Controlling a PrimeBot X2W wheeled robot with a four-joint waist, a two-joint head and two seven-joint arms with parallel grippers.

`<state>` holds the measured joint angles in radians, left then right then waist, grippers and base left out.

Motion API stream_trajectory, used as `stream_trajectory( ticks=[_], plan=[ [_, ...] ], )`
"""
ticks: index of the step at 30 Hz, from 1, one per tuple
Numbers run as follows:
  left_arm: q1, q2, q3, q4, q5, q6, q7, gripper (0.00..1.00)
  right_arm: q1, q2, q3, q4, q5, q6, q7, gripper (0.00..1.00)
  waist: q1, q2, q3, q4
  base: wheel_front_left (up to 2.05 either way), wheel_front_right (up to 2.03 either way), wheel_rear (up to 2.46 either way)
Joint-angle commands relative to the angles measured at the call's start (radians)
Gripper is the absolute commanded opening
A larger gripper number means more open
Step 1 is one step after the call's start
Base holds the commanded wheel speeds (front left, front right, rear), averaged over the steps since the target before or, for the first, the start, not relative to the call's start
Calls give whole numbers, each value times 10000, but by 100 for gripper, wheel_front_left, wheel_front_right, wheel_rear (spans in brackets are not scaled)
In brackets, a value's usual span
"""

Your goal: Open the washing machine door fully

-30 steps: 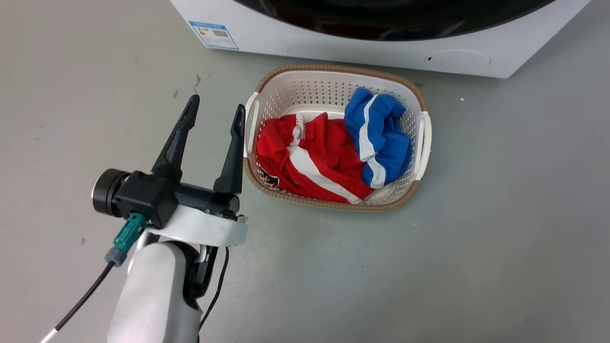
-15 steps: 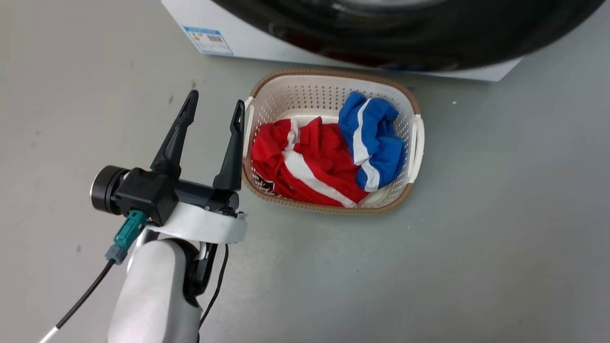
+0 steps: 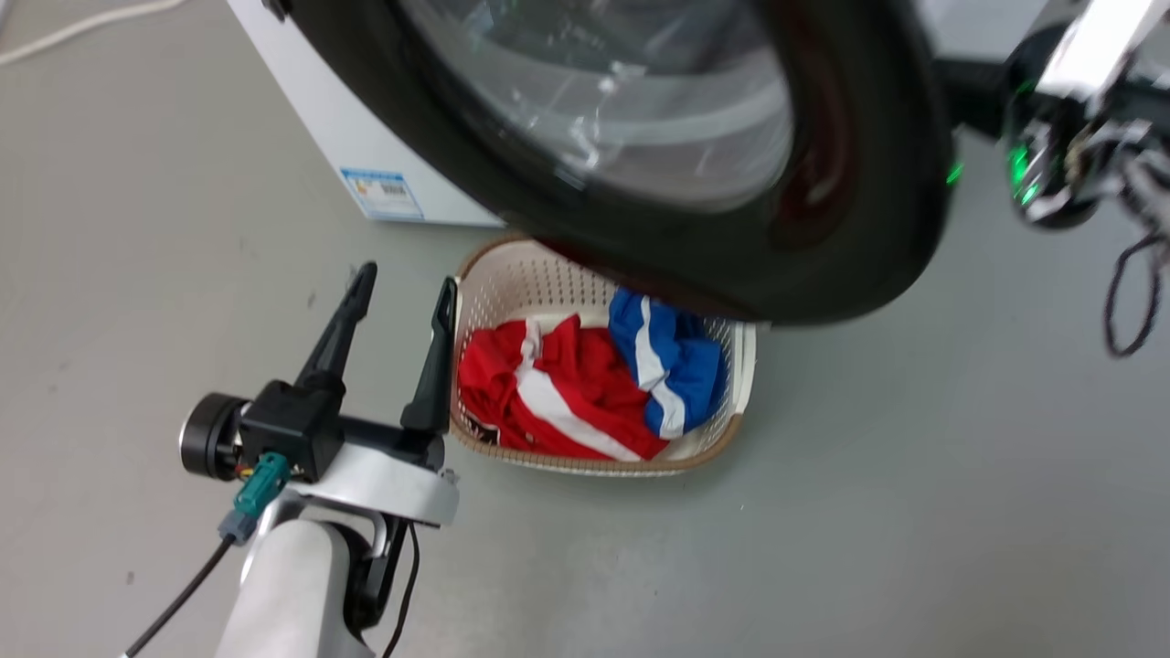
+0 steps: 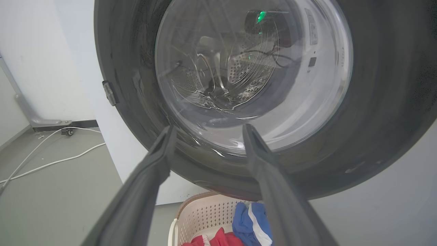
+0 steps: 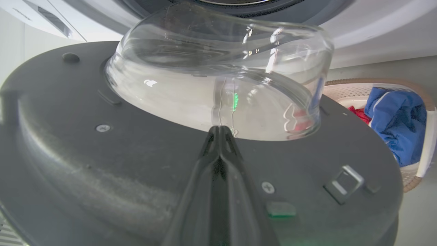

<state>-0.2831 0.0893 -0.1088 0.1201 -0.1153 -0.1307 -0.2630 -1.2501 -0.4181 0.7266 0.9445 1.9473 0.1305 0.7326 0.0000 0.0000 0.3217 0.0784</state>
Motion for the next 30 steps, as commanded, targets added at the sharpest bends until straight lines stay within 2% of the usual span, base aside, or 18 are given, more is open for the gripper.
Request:
stream_trajectory(
  ticks=[1, 9, 19, 26, 30],
  plan=[
    [163, 51, 4, 33, 36, 2, -23, 100, 358, 71, 73, -226, 89, 4, 81, 0, 0, 0, -404, -145, 0, 0, 0],
    [716, 114, -120, 262, -34, 2, -24, 100, 2058, -72, 571, -2150, 567, 4, 111, 0, 0, 0, -1247, -135, 0, 0, 0],
    [1002, 97, -298, 378, -139, 2, -23, 100, 3396, -285, 1668, -4550, 1276, 4, -452, 0, 0, 0, -1700, 131, 0, 0, 0],
    [1164, 58, -328, 396, -195, 2, -23, 100, 3777, -474, 2325, -5685, 1738, 4, -1371, 0, 0, 0, -1807, 223, 0, 0, 0],
    [1299, 42, -333, 449, -209, 2, -24, 100, 4028, -724, 2189, -6121, 1703, 4, -2609, 0, 0, 0, -1913, 208, 0, 0, 0]
  ],
)
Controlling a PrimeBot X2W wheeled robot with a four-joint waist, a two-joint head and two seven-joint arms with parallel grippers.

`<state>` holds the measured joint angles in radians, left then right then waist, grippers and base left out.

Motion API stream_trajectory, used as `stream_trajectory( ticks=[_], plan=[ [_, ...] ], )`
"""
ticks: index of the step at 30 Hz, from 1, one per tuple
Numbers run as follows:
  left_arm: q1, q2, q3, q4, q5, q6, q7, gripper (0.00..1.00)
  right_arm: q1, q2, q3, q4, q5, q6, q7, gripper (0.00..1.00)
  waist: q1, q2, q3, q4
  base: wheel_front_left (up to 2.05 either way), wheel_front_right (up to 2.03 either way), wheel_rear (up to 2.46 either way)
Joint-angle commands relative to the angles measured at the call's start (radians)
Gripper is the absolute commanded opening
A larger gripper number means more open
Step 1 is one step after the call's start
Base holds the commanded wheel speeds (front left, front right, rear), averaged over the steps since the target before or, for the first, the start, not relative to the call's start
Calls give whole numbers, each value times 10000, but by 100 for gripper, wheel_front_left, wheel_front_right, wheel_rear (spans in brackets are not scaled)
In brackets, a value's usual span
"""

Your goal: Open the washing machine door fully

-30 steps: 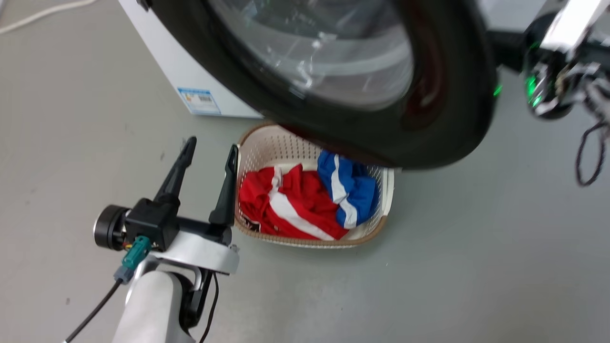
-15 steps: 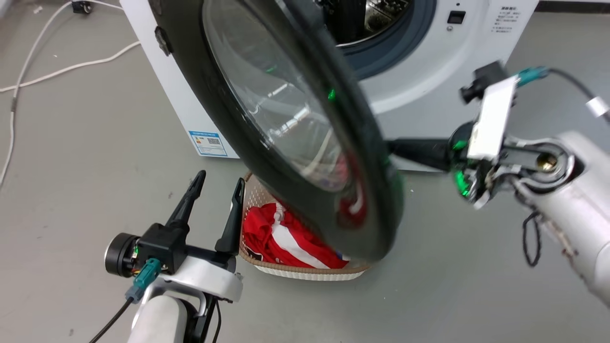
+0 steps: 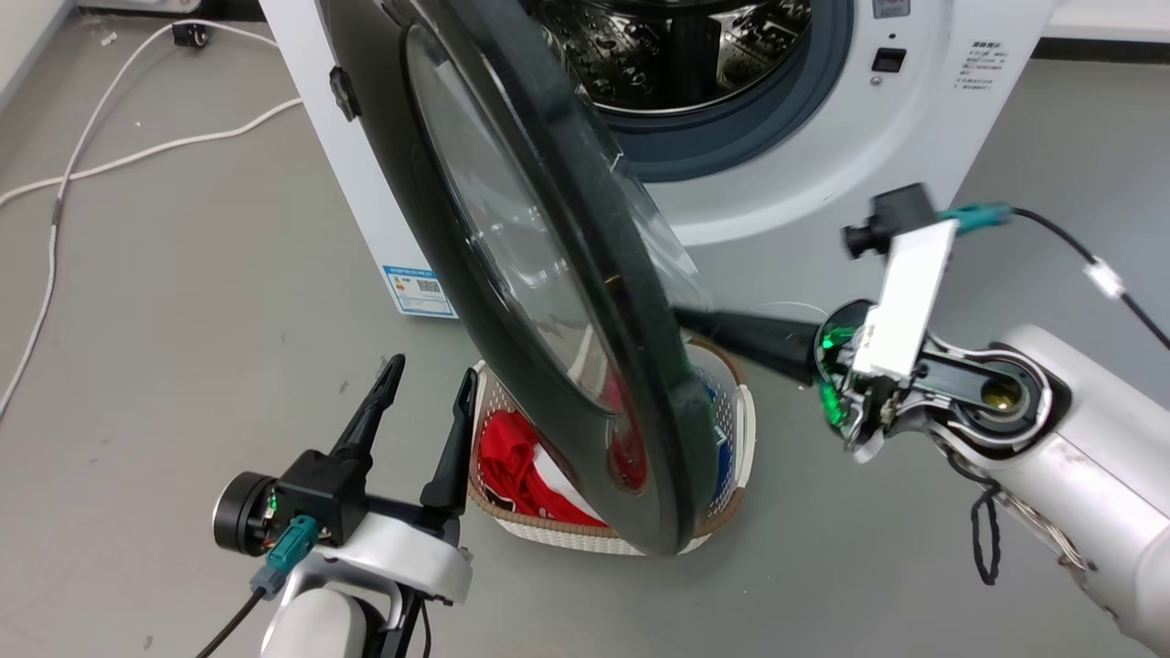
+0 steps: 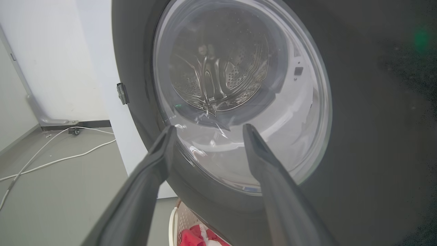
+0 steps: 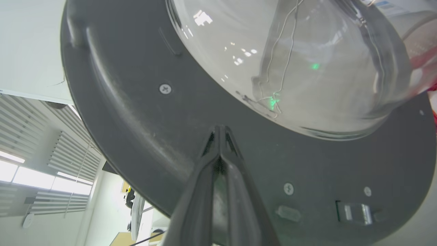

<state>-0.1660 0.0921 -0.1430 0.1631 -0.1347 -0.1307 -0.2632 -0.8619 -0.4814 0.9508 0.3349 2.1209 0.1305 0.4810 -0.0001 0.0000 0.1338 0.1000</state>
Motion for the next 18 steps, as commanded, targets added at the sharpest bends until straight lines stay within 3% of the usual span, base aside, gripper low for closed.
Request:
stream_trajectory(
  ticks=[1, 9, 18],
  plan=[
    [162, 14, 9, 39, -21, 2, -21, 100, 273, -159, -158, -102, -118, 4, -550, 0, 1, 0, -72, -22, 0, 0, 0],
    [206, 173, 86, 116, -76, 2, -22, 100, 1682, -625, -1577, -692, -380, 4, -4105, 0, 1, 0, -272, -304, 0, 0, 0],
    [443, 308, 460, 195, -61, 2, -21, 100, 4031, -1786, -2923, -1609, -1287, 4, -7152, 0, 1, 0, -565, -634, 0, 0, 0]
  ],
)
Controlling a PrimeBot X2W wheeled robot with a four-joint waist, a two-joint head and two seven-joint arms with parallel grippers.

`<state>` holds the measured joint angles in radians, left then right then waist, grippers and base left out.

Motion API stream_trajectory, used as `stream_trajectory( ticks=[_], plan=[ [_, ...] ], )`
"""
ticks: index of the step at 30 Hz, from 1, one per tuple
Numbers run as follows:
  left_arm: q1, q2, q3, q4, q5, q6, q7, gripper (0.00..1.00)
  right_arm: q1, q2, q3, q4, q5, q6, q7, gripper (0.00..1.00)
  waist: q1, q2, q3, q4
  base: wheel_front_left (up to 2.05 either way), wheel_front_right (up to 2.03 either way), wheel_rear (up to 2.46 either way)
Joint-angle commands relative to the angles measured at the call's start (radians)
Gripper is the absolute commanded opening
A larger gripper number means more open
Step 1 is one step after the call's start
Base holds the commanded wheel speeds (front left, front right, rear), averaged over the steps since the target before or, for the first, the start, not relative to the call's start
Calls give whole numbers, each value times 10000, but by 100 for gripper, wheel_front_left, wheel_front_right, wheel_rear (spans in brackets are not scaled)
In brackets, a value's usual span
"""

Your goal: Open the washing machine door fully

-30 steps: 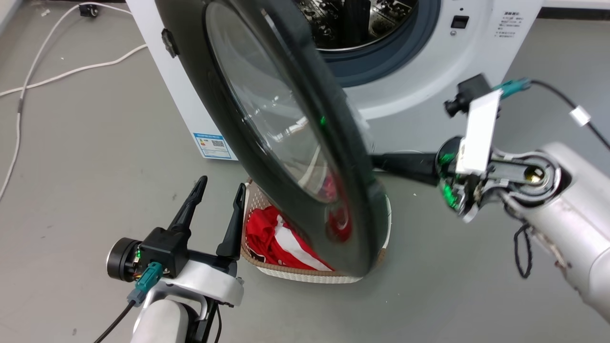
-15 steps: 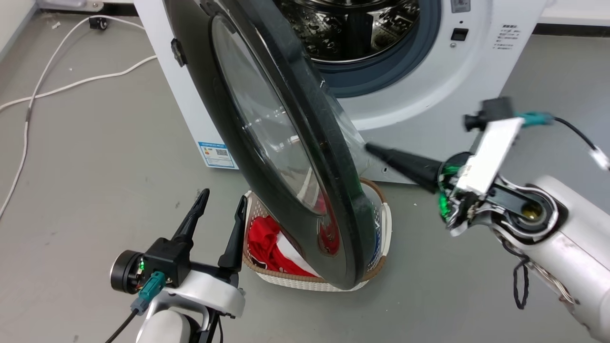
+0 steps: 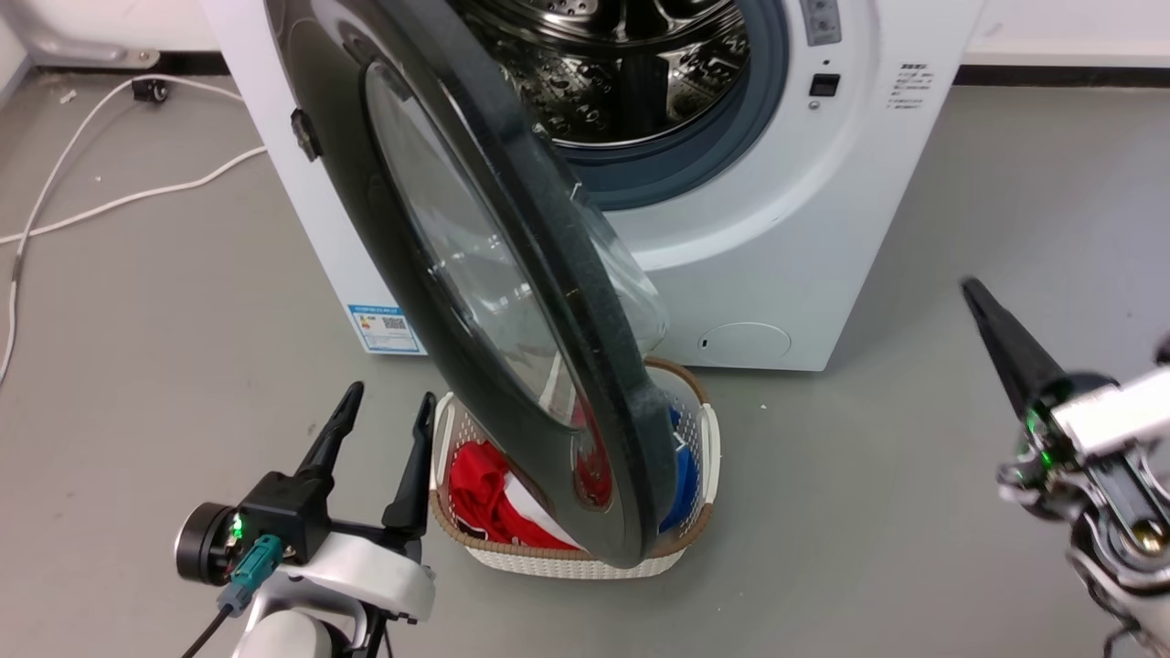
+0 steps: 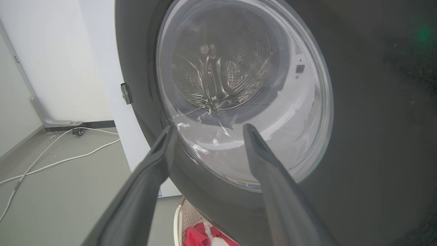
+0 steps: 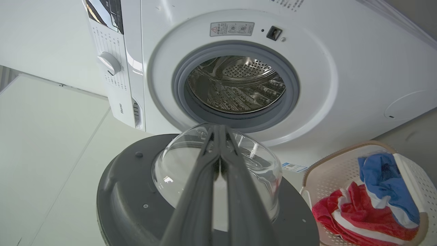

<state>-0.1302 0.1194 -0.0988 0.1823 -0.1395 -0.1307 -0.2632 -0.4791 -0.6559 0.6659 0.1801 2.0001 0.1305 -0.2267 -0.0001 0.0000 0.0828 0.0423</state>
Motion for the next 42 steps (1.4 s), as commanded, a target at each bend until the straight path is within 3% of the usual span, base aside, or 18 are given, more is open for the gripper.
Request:
stream_trajectory(
  ticks=[1, 2, 3, 7, 13, 16, 17, 21, 24, 30, 42],
  plan=[
    [127, 45, 50, 9, -11, 2, -22, 100, 472, -71, -217, -137, -192, 4, -198, 33, 1, 0, -79, -90, 0, 0, 0],
    [172, 57, 104, 19, -13, 2, -21, 100, 726, -135, -364, -167, -378, 3, -287, 73, 1, 0, -97, -126, 0, 0, 0],
    [209, 71, 138, 29, -10, 2, -21, 100, 974, -245, -533, -131, -682, 3, -340, 100, 1, 0, -112, -155, 0, 0, 0],
    [266, 90, 236, 70, -31, 2, -21, 100, 1837, 102, -2064, 712, -2711, 3, -366, 100, 1, 0, -189, -271, 0, 0, 0],
    [341, 121, 400, 73, -40, 2, -22, 100, 2484, 1418, -5031, 1329, -8371, 3, -373, 100, 1, 0, -218, -404, 0, 0, 0],
    [344, 133, 441, 83, -3, 2, -22, 100, 2917, 2366, -6365, 822, -11488, 3, -375, 100, 1, 0, -265, -413, 0, 0, 0],
    [344, 133, 441, 83, -3, 2, -22, 100, 2917, 2366, -6365, 822, -11488, 3, -375, 100, 1, 0, -265, -413, 0, 0, 0],
    [324, 140, 471, 61, 41, 2, -22, 100, 3509, 3665, -7505, -330, -14994, 3, -140, 100, 1, 0, -281, -393, 0, 0, 0],
    [295, 141, 488, 58, 48, 2, -21, 100, 4027, 4655, -7689, -1347, -16895, 3, 482, 100, 1, 0, -268, -364, 0, 0, 0],
    [211, 133, 445, 99, 110, 2, -21, 100, 4863, 5640, -7240, -2139, -18546, 1, 1073, 100, 1, 0, -280, -300, 0, 0, 0],
    [360, 136, 411, 154, 201, 2, -21, 100, 5389, 5992, -7164, -1975, -18858, 1, 1114, 100, 1, 0, -431, -273, 0, 0, 0]
  ],
)
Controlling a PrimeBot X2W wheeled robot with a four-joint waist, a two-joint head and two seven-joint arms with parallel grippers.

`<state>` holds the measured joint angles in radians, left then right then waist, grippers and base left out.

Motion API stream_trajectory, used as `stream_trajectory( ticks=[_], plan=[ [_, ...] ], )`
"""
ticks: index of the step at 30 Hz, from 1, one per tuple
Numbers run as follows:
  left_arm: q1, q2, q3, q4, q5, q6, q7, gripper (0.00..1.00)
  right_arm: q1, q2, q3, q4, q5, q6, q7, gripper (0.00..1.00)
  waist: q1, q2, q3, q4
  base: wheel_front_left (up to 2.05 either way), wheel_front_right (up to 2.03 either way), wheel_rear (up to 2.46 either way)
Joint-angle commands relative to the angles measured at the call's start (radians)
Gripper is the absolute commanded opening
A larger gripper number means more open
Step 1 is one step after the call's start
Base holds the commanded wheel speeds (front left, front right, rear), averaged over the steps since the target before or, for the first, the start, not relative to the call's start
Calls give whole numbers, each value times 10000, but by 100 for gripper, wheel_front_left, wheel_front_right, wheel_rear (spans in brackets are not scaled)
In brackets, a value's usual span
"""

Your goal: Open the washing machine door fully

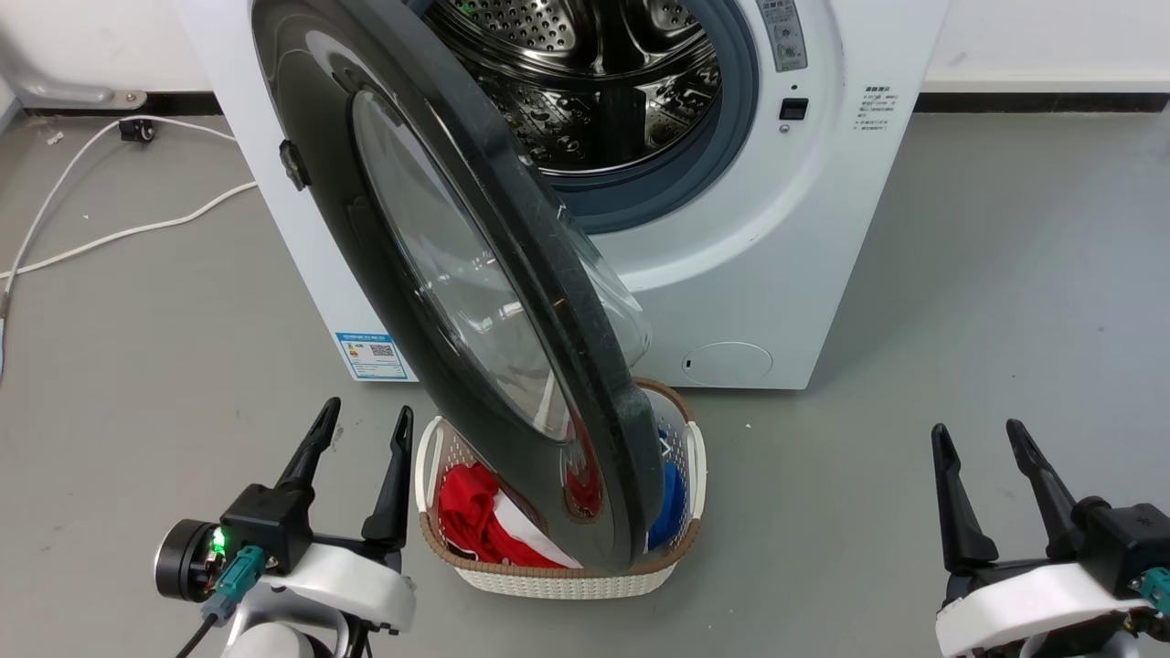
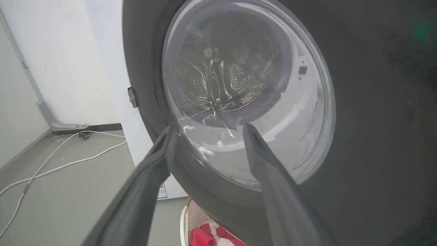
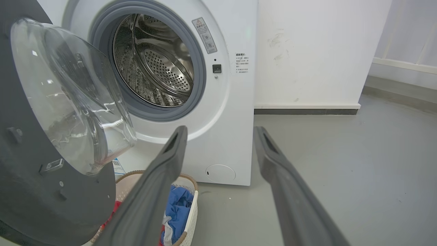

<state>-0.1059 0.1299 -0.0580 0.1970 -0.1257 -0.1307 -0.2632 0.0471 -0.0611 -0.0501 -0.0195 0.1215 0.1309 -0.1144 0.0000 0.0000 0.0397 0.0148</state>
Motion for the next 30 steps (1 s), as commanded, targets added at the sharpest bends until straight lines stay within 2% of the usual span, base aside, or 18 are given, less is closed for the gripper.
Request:
stream_trajectory(
  ticks=[1, 8, 9, 10, 21, 30],
  plan=[
    [113, 25, 1, 17, 68, 2, -22, 100, 136, 51, -18, 19, -68, -3, -9, 100, 0, 0, 2, 11, 0, 0, 0],
    [87, 34, -11, 74, 54, 2, -22, 100, 111, 94, -32, 63, -118, -3, 16, 100, 0, 0, 29, 31, 0, 0, 0],
    [82, 36, -25, 88, 23, 2, -22, 45, 111, 97, -29, 66, -118, -3, 22, 100, 0, 0, 31, 32, 0, 0, 0],
    [70, 38, -40, 93, -13, 2, -21, 0, 113, 99, -32, 67, -138, -3, 26, 100, 0, 0, 35, 33, 0, 0, 0],
    [-126, -55, 153, -160, -193, 81, -21, 0, 77, 122, -27, 32, -268, -3, 46, 100, 0, 0, 44, 27, 0, 0, 0],
    [-870, -409, 288, -2062, -112, 492, -21, 0, 122, 126, -149, -36, -280, -3, 94, 100, 0, 0, 11, 188, 0, 0, 0]
  ],
)
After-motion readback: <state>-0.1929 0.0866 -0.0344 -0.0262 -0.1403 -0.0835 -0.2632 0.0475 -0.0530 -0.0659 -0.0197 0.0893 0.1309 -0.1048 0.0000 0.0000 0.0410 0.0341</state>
